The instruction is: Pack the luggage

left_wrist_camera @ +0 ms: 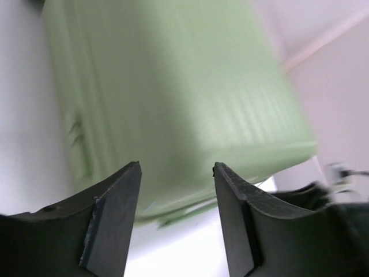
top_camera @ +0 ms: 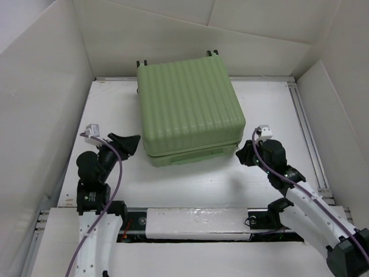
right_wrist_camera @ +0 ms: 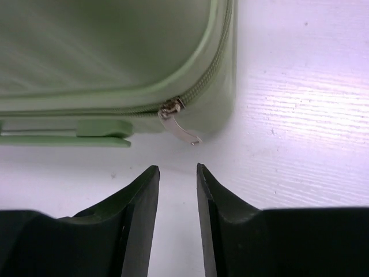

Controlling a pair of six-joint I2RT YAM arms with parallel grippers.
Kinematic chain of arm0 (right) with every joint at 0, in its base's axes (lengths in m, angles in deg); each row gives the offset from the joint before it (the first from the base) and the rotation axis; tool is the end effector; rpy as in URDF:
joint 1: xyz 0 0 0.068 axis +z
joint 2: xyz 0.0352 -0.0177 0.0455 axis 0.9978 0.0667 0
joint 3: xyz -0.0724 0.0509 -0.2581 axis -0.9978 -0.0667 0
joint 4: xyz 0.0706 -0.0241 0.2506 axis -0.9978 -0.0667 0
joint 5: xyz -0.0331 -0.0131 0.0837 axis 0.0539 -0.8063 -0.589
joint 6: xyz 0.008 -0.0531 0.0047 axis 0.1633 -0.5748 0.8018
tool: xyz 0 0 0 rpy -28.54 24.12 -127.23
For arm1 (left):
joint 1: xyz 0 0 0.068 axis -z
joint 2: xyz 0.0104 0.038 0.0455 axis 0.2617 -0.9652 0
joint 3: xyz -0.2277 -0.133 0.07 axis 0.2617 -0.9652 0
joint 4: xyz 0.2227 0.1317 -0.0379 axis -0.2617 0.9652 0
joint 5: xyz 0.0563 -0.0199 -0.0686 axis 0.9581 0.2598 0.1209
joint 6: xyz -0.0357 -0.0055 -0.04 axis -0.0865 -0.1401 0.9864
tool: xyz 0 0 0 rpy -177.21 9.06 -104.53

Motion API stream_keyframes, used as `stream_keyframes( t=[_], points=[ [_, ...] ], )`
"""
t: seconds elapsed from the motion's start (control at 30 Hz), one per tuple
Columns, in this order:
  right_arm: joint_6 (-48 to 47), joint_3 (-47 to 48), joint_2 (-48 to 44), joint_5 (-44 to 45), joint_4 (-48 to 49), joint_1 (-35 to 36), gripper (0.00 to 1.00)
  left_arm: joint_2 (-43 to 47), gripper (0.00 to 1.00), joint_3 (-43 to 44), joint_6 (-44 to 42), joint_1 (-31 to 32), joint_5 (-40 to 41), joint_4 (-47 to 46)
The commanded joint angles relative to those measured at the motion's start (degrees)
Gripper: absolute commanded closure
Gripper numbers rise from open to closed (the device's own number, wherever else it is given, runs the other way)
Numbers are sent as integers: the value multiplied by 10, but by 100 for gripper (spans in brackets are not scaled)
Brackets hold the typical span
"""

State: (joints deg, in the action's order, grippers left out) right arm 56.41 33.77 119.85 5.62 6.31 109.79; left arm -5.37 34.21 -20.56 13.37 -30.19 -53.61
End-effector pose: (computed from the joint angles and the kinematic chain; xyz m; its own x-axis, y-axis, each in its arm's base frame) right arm 0.1595 0.0708 0.2309 -0.5167 0.1337 -0.8457 -0.2672 0.9132 0.3076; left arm 0.1169 -0.0106 0.2930 -0.2438 -0.5856 -0.7730 0.2831 0.7194 -0.6343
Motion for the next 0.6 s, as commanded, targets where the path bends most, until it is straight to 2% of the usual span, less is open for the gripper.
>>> stream_keyframes(
  t=[0.0, 0.17, 0.27, 0.43, 0.5, 0.57],
  points=[
    [-6, -7, -16, 14, 62, -2, 61, -38, 50, 124, -37, 3, -11, -56],
    [-35, -20, -34, 1, 99, -8, 55, -90, 47, 186, -31, 3, -31, -106],
    [-46, -20, -4, -15, 127, -8, 55, -144, 46, 239, -31, 3, -40, -112],
    [-58, -13, 44, -42, 182, -25, 58, -276, 43, 358, -91, 3, -5, -61],
    [-58, -2, 59, -42, 182, -25, 58, -304, 42, 366, -84, 3, -5, -75],
    [-63, -2, 59, -48, 182, -25, 59, -321, 42, 407, -92, 3, 29, -64]
  ],
)
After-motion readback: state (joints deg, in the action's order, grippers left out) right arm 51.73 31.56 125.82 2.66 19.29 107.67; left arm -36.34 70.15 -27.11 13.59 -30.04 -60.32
